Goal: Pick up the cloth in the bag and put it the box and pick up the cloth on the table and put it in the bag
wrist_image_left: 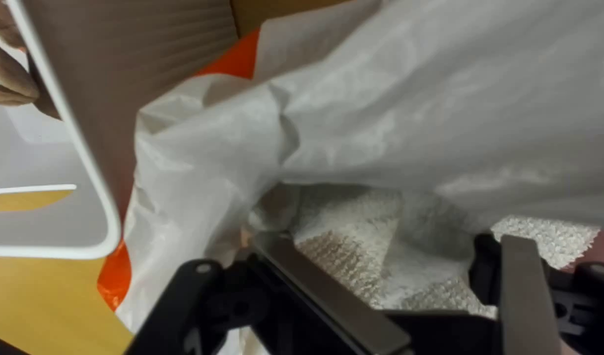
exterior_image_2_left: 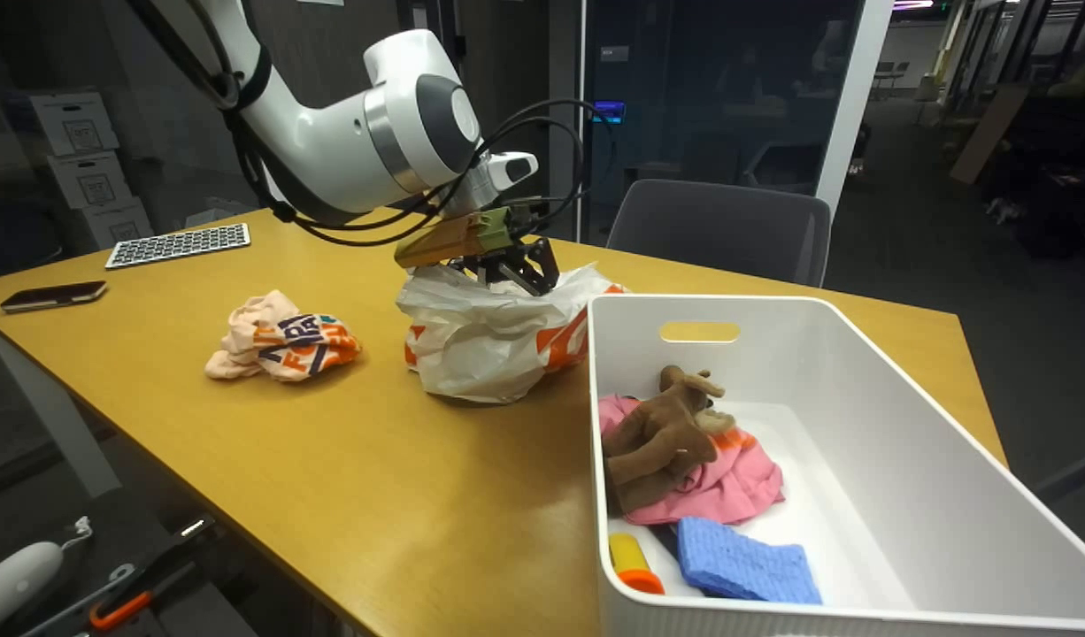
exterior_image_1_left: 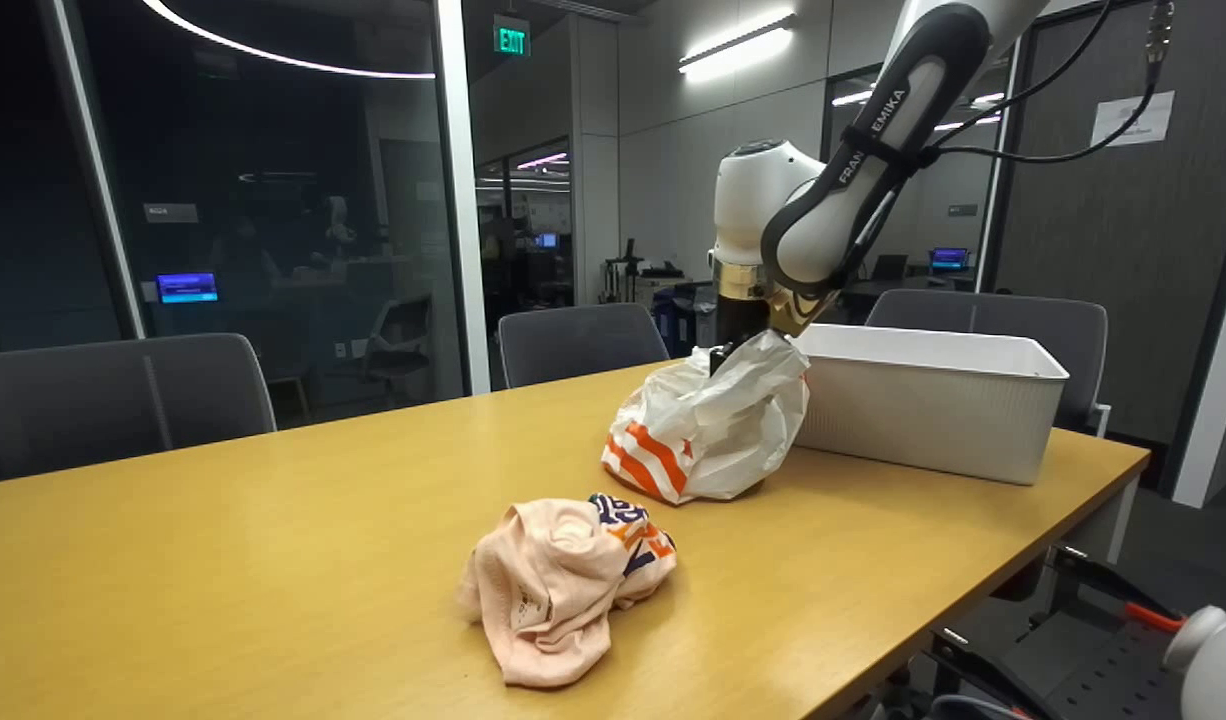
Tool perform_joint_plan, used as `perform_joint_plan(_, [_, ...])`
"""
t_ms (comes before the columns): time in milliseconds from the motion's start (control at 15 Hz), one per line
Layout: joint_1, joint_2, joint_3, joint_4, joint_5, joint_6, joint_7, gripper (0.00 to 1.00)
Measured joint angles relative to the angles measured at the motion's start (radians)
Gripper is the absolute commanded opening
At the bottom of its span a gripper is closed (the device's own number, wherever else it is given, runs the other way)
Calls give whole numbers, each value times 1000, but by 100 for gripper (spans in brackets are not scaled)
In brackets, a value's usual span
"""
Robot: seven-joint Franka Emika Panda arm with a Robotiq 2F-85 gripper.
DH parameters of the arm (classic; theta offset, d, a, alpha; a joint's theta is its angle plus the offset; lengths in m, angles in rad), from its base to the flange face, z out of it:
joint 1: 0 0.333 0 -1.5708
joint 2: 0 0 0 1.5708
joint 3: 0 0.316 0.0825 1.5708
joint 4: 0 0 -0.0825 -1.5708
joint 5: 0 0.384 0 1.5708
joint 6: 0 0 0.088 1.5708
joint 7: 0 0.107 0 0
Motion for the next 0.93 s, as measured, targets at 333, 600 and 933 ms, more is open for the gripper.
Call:
perform_joint_plan(333, [16,4,0,12,1,15,0,4])
perform_joint_plan(600, [20,4,-6,12,0,18,1,0])
perform_joint_plan(933, [21,-21,-11,11,5,17,20,0])
